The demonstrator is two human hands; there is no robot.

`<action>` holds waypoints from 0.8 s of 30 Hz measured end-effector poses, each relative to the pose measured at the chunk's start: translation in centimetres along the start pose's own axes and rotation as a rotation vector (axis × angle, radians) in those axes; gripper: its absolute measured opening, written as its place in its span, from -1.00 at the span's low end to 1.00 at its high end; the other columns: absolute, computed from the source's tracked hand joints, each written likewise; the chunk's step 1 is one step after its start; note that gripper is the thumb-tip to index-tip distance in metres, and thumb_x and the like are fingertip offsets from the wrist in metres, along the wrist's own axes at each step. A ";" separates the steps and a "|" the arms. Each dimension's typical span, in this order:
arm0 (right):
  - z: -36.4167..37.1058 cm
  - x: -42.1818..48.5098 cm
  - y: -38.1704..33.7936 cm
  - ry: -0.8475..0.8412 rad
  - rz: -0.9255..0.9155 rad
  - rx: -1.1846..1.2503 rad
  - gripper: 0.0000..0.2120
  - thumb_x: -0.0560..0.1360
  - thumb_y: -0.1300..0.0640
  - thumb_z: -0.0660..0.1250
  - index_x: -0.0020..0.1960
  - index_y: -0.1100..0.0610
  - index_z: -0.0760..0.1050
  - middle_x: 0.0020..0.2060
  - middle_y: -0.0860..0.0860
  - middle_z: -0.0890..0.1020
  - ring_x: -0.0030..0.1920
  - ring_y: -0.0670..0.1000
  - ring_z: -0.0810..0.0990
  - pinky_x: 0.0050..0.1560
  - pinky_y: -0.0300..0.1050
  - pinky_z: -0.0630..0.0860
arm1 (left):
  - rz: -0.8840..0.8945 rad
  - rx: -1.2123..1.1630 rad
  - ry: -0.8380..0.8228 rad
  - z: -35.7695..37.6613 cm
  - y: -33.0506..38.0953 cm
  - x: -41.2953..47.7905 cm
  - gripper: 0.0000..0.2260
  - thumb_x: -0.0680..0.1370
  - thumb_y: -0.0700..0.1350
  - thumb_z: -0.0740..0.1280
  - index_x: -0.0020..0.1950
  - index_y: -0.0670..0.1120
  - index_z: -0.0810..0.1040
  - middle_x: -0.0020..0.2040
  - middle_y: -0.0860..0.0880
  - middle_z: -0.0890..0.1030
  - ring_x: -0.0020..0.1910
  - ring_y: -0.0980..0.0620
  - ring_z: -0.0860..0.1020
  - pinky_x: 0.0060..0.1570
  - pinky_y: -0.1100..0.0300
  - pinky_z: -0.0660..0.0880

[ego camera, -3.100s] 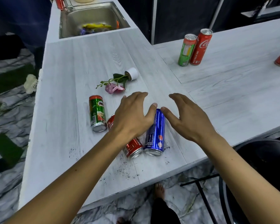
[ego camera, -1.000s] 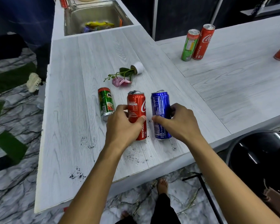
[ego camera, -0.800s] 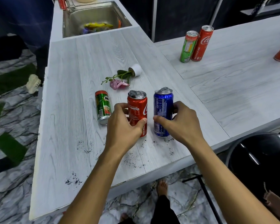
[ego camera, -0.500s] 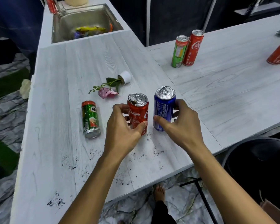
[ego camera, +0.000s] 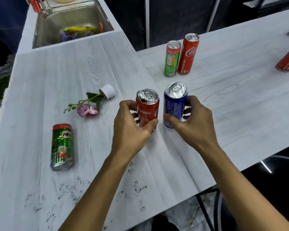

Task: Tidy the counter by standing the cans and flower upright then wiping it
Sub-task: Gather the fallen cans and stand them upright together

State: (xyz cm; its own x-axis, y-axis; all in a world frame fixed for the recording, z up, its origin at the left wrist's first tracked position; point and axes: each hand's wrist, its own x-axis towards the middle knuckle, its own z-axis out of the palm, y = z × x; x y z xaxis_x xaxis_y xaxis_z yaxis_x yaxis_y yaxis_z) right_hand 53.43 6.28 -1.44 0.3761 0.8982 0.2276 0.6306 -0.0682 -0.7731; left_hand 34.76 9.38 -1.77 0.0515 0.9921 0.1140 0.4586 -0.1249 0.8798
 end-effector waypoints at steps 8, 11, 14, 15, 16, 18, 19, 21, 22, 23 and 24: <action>-2.2 6.0 3.3 0.020 -0.001 -0.010 -0.34 0.34 -0.16 0.56 0.34 0.07 0.47 0.14 -0.06 0.65 -0.04 -0.09 0.61 -0.17 -0.33 0.51 | 0.015 0.002 -0.001 5.3 2.2 4.6 -0.36 0.32 0.08 0.66 0.21 0.16 0.33 0.09 0.31 0.48 0.04 0.35 0.55 -0.14 0.60 0.46; -2.7 7.9 4.4 0.022 -0.008 -0.016 -0.32 0.34 -0.16 0.56 0.35 0.08 0.46 0.15 -0.06 0.65 -0.01 -0.09 0.61 -0.18 -0.40 0.48 | 0.019 0.000 0.008 7.0 3.0 6.2 -0.35 0.32 0.09 0.66 0.22 0.15 0.32 0.14 0.25 0.49 0.04 0.26 0.57 -0.16 0.60 0.46; -3.3 9.8 5.3 0.026 -0.020 -0.012 -0.31 0.33 -0.18 0.54 0.35 0.09 0.47 0.15 -0.06 0.65 -0.01 -0.09 0.62 -0.18 -0.42 0.48 | 0.021 0.001 0.025 8.7 3.7 7.7 -0.35 0.33 0.08 0.66 0.23 0.14 0.32 0.16 0.22 0.50 0.05 0.20 0.58 -0.17 0.60 0.47; -3.4 10.5 5.6 0.028 -0.023 -0.010 -0.31 0.33 -0.19 0.54 0.35 0.09 0.47 0.15 -0.06 0.65 -0.01 -0.09 0.62 -0.17 -0.41 0.49 | 0.024 0.007 0.032 9.2 4.0 8.3 -0.35 0.33 0.08 0.66 0.23 0.13 0.32 0.17 0.20 0.50 0.06 0.18 0.58 -0.17 0.58 0.49; -3.5 11.1 5.9 0.030 -0.025 -0.008 -0.30 0.33 -0.19 0.53 0.36 0.09 0.47 0.15 -0.06 0.65 0.00 -0.10 0.61 -0.16 -0.40 0.50 | 0.028 0.014 0.039 9.7 4.2 8.8 -0.35 0.34 0.09 0.66 0.24 0.12 0.33 0.19 0.18 0.51 0.08 0.15 0.59 -0.15 0.53 0.52; -3.6 12.3 6.4 0.034 -0.032 -0.008 -0.30 0.33 -0.19 0.53 0.36 0.09 0.46 0.16 -0.06 0.65 0.00 -0.10 0.61 -0.16 -0.41 0.51 | 0.040 0.024 0.055 10.6 4.7 10.0 -0.35 0.34 0.09 0.65 0.26 0.09 0.34 0.22 0.14 0.54 0.11 0.11 0.61 -0.06 0.41 0.58; -3.6 12.8 6.5 0.036 -0.037 -0.009 -0.30 0.34 -0.19 0.53 0.36 0.09 0.46 0.16 -0.06 0.65 0.00 -0.10 0.61 -0.16 -0.41 0.51 | 0.046 0.026 0.059 10.9 4.9 10.5 -0.35 0.34 0.10 0.65 0.27 0.08 0.34 0.22 0.13 0.54 0.11 0.10 0.62 -0.04 0.37 0.59; -3.6 14.0 6.9 0.038 -0.044 -0.011 -0.30 0.34 -0.20 0.53 0.37 0.09 0.45 0.18 -0.06 0.65 0.02 -0.10 0.61 -0.14 -0.39 0.52 | 0.054 0.032 0.061 11.7 5.3 11.5 -0.36 0.35 0.10 0.64 0.26 0.08 0.33 0.20 0.15 0.53 0.10 0.13 0.61 -0.06 0.42 0.57; -3.6 14.5 7.1 0.038 -0.049 -0.011 -0.30 0.35 -0.20 0.53 0.37 0.09 0.45 0.18 -0.06 0.65 0.03 -0.10 0.62 -0.12 -0.36 0.54 | 0.058 0.035 0.060 12.0 5.5 12.0 -0.36 0.36 0.11 0.64 0.25 0.09 0.32 0.19 0.17 0.51 0.08 0.15 0.60 -0.09 0.47 0.54; -3.6 15.0 7.3 0.037 -0.053 -0.013 -0.30 0.35 -0.20 0.52 0.38 0.09 0.45 0.18 -0.05 0.65 0.04 -0.10 0.62 -0.10 -0.34 0.55 | 0.062 0.035 0.059 12.4 5.7 12.4 -0.37 0.36 0.11 0.64 0.25 0.10 0.32 0.17 0.19 0.50 0.06 0.17 0.59 -0.11 0.49 0.52; -3.6 15.5 7.5 0.037 -0.058 -0.012 -0.30 0.35 -0.20 0.52 0.38 0.09 0.45 0.18 -0.06 0.65 0.04 -0.10 0.61 -0.09 -0.33 0.55 | 0.066 0.032 0.060 12.6 5.9 12.8 -0.37 0.36 0.11 0.64 0.24 0.10 0.31 0.17 0.19 0.50 0.05 0.17 0.59 -0.12 0.49 0.52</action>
State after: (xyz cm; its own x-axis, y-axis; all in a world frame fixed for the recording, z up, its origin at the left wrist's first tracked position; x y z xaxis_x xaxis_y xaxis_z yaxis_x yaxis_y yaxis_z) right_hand 66.40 18.11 -1.59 0.3630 0.8842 0.2940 0.6604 -0.0216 -0.7506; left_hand 49.29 21.40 -0.98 0.0302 0.9794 0.1998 0.4839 -0.1892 0.8544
